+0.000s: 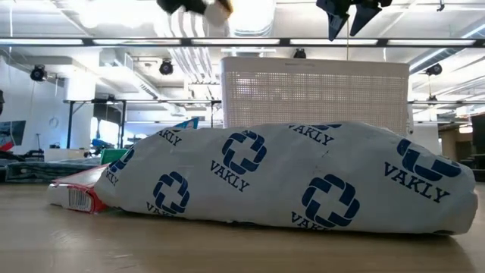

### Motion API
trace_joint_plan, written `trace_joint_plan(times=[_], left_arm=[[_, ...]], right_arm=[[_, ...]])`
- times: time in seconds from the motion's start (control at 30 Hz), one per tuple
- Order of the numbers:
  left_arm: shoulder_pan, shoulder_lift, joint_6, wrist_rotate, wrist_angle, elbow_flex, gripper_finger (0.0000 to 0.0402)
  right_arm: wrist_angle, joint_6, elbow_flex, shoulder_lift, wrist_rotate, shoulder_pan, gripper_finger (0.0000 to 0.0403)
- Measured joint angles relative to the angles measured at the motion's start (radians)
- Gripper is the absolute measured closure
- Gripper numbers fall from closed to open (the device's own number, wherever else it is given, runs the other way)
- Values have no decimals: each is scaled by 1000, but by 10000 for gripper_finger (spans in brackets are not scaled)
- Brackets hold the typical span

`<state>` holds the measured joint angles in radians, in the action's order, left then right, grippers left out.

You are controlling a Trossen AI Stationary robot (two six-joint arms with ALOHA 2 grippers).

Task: Pick & place medical supplies in basket/bin
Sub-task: Put the orange pill bottle into the white bin

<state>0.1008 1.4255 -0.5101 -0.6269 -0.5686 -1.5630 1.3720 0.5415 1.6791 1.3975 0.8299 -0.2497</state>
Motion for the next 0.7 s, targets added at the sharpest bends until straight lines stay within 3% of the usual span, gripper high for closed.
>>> trace_joint_plan(times=[0.1, 0.17, 0.27, 0.43, 0.57, 0.7], left_arm=[[55, 28, 136, 95, 135, 18, 266], [104, 72, 145, 198, 159, 22, 266], [140, 158, 127, 273, 182, 28, 255], [128, 249, 135, 293, 188, -18, 192], [124, 263, 229, 281, 61, -98, 130], [107, 221, 313, 278, -64, -189, 95]], right_arm=[[0, 1, 0, 0, 0, 0, 51], [0, 1, 0, 0, 0, 0, 51], [7, 0, 0, 0, 0, 1, 51], [21, -3, 0, -1, -24, 1, 51], [47, -3, 0, -1, -77, 1, 51], [77, -30, 0, -4, -157, 11, 51]])
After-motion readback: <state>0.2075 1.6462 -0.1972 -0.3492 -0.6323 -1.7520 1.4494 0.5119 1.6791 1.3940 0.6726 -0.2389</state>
